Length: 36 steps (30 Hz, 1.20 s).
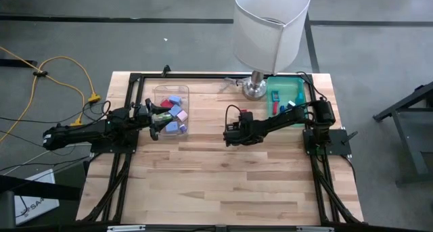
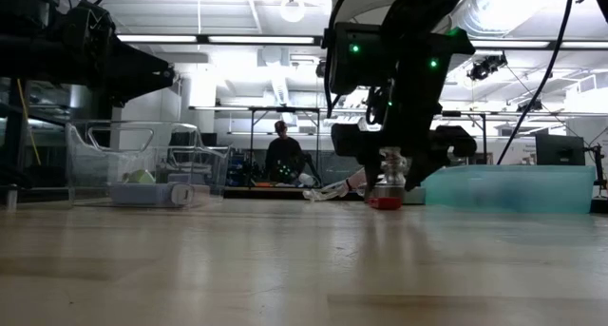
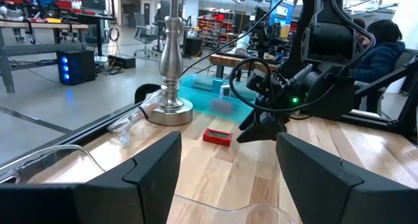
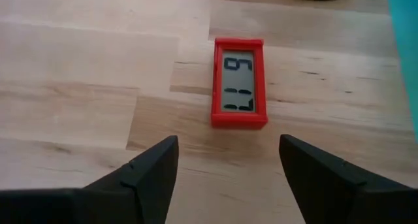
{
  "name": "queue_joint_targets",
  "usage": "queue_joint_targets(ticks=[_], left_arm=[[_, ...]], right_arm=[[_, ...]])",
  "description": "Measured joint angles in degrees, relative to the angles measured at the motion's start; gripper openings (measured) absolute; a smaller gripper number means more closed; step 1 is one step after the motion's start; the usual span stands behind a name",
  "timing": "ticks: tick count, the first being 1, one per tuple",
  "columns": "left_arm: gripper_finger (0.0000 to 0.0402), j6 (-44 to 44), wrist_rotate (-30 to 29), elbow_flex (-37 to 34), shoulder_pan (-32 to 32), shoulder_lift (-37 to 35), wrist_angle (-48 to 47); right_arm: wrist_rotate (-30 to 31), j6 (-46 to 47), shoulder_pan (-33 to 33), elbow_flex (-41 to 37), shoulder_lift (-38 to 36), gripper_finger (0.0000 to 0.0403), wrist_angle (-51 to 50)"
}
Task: Pick & Place Office items
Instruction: Put the red mini digital clock into the light blue bin
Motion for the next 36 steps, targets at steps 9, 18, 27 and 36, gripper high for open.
queue_joint_targets(ticks=[9, 18, 27, 36], left_arm=[[0.0244, 0.0, 0.13, 0.0, 0.0, -0.01, 0.0], [0.0244, 0.0, 0.11, 0.0, -0.01, 0.0, 0.0], [0.0244, 0.0, -0.09, 0.01, 0.01, 0.0, 0.0], [0.0244, 0.0, -0.07, 0.02, 0.01, 0.0, 0.02]], right_arm=[[-2.38, 0.22, -1.1, -0.02, 3.08, 0.0254, 0.85], [0.03, 0.17, -2.26, 0.0, 3.61, 0.0254, 1.68], [0.41, -0.44, -4.19, 0.0, 3.61, 0.0254, 2.53], [0.33, -2.91, -6.24, 0.0, 3.61, 0.0254, 4.93]])
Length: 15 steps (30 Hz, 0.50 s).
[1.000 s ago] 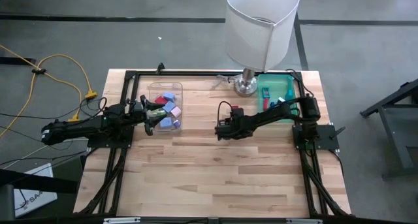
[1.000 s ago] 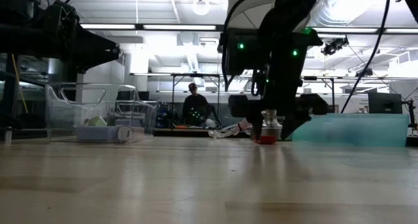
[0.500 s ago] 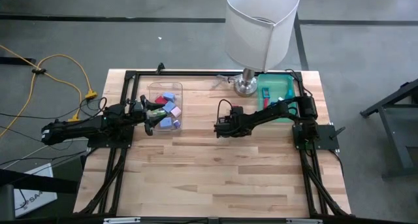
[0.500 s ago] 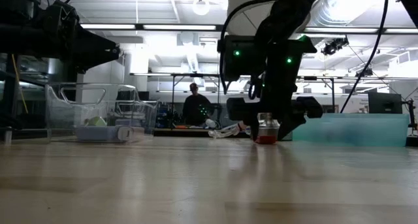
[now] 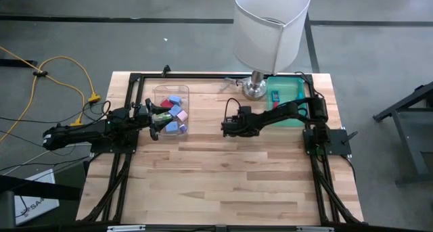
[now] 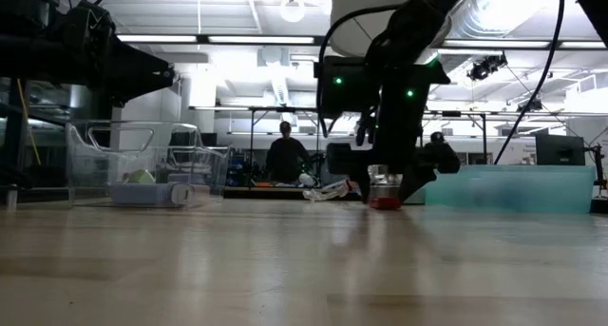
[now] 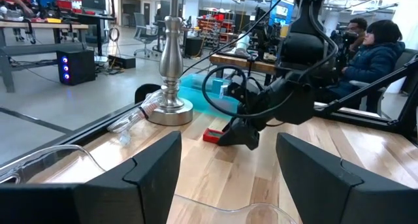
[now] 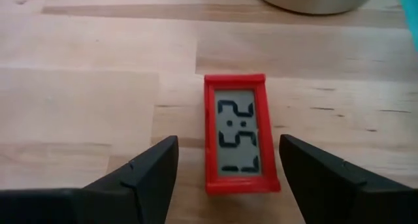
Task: Pick & Place Office items
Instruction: Put the red mini digital clock into the light blue bin
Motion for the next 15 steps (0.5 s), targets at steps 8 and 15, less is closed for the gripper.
queue_joint_targets(ticks=[8, 15], left_arm=[[0.0244, 0.0, 0.01, 0.01, 0.0, -0.01, 0.0], [0.0244, 0.0, 0.02, -0.02, 0.0, 0.0, 0.0]], right_arm=[[-2.23, -1.96, -2.44, -0.02, 0.0, 0.0254, 1.92], [-2.86, -2.05, -3.32, -0.02, 0.0, 0.0254, 1.01]])
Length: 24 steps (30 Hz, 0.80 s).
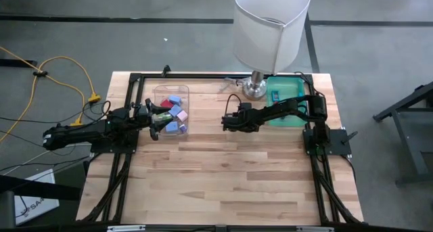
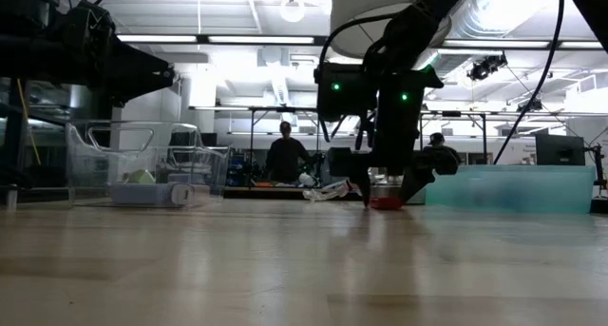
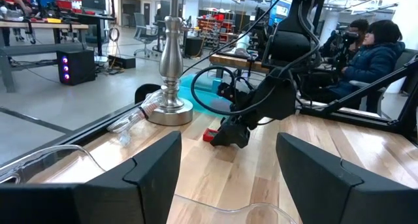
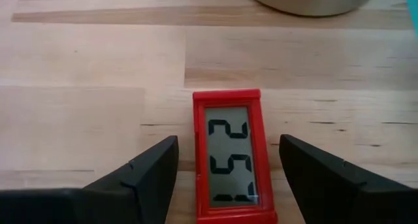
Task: Pick & Place Office items
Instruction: Put the red mini digital clock into the light blue bin
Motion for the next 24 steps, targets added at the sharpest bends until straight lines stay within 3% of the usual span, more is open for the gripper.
queue_joint_targets(ticks=[9, 24], left_arm=[[0.0244, 0.01, 0.02, 0.01, 0.0, 0.0, 0.02], [0.0244, 0.0, 0.22, 0.01, 0.0, 0.0, 0.02]], right_arm=[[0.0, 0.0, -0.08, 0.0, 0.0, 0.0228, -0.41], [-0.01, 0.0, -0.03, 0.0, 0.02, 0.0152, -0.41]])
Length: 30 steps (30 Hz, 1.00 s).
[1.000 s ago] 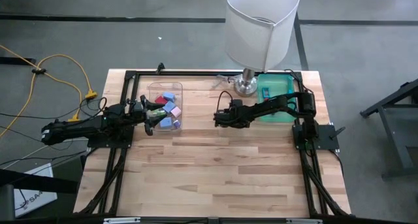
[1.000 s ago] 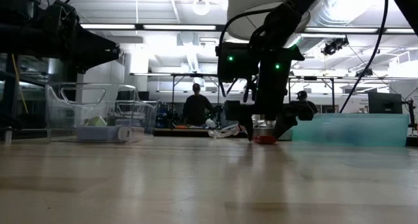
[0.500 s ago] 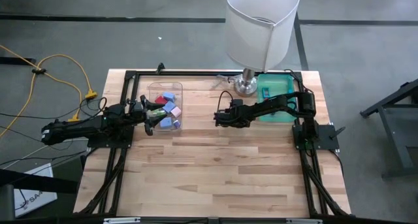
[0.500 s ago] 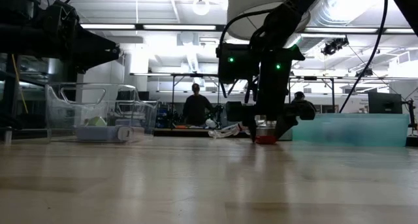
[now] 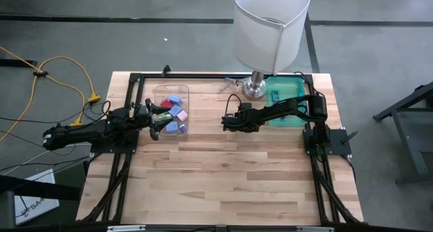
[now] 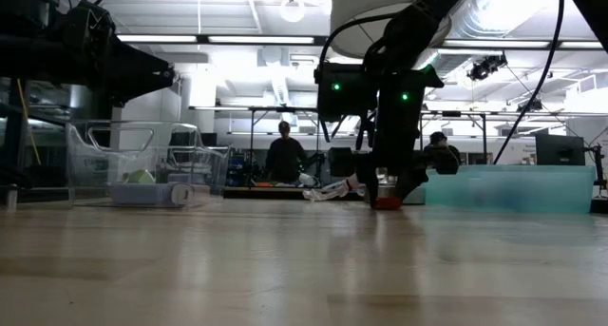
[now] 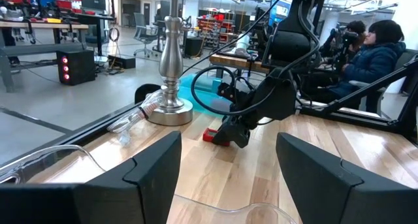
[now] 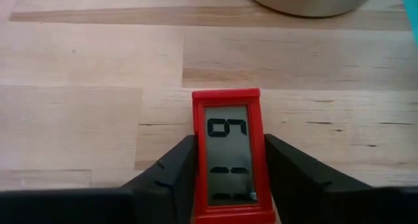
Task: Pick & Place Office items
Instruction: Put the red mini digital clock into the light blue bin
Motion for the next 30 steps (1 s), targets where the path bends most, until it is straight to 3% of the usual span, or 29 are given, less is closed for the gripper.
queue_joint_targets(ticks=[30], left_arm=[[0.0244, 0.0, -0.28, 0.01, 0.01, -0.01, 0.0]], right_arm=[[4.64, 0.0, 4.47, -0.02, -2.86, 0.0143, -0.81]])
